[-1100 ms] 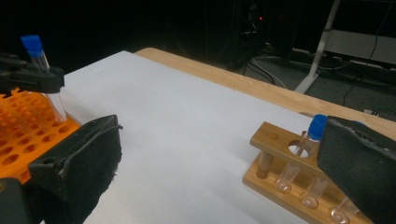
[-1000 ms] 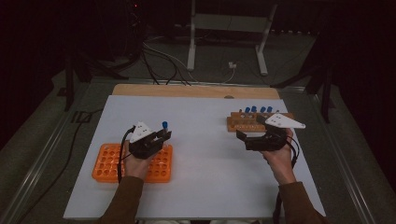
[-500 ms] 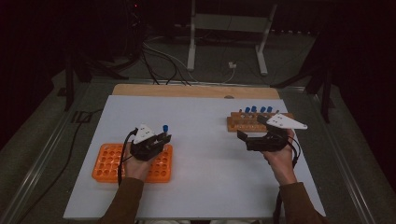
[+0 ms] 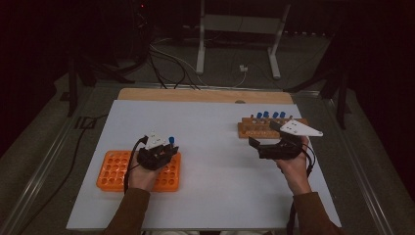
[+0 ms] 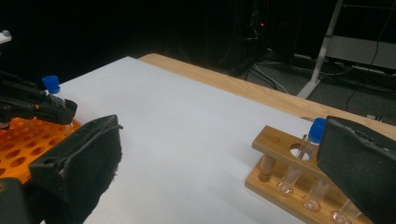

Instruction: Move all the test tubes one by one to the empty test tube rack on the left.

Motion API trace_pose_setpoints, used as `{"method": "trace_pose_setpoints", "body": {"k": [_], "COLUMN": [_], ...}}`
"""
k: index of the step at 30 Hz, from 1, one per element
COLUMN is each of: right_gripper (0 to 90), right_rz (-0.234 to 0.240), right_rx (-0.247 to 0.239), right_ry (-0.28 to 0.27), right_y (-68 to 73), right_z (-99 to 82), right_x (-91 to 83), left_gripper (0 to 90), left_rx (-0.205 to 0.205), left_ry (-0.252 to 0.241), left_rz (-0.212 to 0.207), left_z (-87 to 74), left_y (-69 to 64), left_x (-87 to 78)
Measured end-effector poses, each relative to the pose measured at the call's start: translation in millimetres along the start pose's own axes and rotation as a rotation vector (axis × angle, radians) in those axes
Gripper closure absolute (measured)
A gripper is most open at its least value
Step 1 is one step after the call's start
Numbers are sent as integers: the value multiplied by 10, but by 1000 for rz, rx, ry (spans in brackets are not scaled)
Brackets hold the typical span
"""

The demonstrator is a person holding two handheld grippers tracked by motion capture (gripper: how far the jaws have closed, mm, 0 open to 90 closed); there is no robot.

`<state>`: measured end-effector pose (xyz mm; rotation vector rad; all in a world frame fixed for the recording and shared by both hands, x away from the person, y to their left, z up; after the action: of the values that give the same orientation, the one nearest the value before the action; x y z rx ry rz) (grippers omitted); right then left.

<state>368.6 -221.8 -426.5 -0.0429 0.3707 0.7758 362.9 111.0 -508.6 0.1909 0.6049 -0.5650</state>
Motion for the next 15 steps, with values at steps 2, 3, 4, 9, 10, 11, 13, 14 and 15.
{"method": "trace_pose_setpoints", "body": {"k": [2,3,4,9,10,11,13,14,15], "right_gripper": [0,0,0,0,0,0,0,0,0], "right_rz": [-1,-1,0,1,1,2,3,3,4], "right_rx": [-1,-1,0,3,3,4,5,5,4], "right_ry": [0,0,0,-1,-1,-2,1,1,2], "right_y": [0,0,0,-3,-3,-2,3,3,5], "right_z": [-2,-2,-3,-12,-12,-14,-23,-23,-29], "right_x": [0,0,-3,-6,-6,-3,4,4,8], "left_gripper": [732,732,712,710,710,700,626,626,615], "left_rx": [2,2,2,0,-2,-5,-10,-13,-21], "left_ry": [1,2,4,3,2,-4,-22,-38,-53], "left_rz": [0,2,4,6,6,9,19,16,15], "left_z": [-1,-2,-5,-9,-5,5,38,61,86], "left_y": [-1,0,1,10,11,15,22,25,27], "left_x": [-1,-2,-4,-11,-9,-10,-19,-31,-42]}}
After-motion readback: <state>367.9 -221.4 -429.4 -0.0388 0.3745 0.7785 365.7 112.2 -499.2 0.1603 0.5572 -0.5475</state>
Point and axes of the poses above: each handheld gripper's, and its own axes: x roughly forward along the jaws, z roughly out of its top, y roughly to its left, the point moved 6 cm from there along x, roughly forward along the jaws, and after that the axes turned 6 degrees about z, right-handed, at the moved point
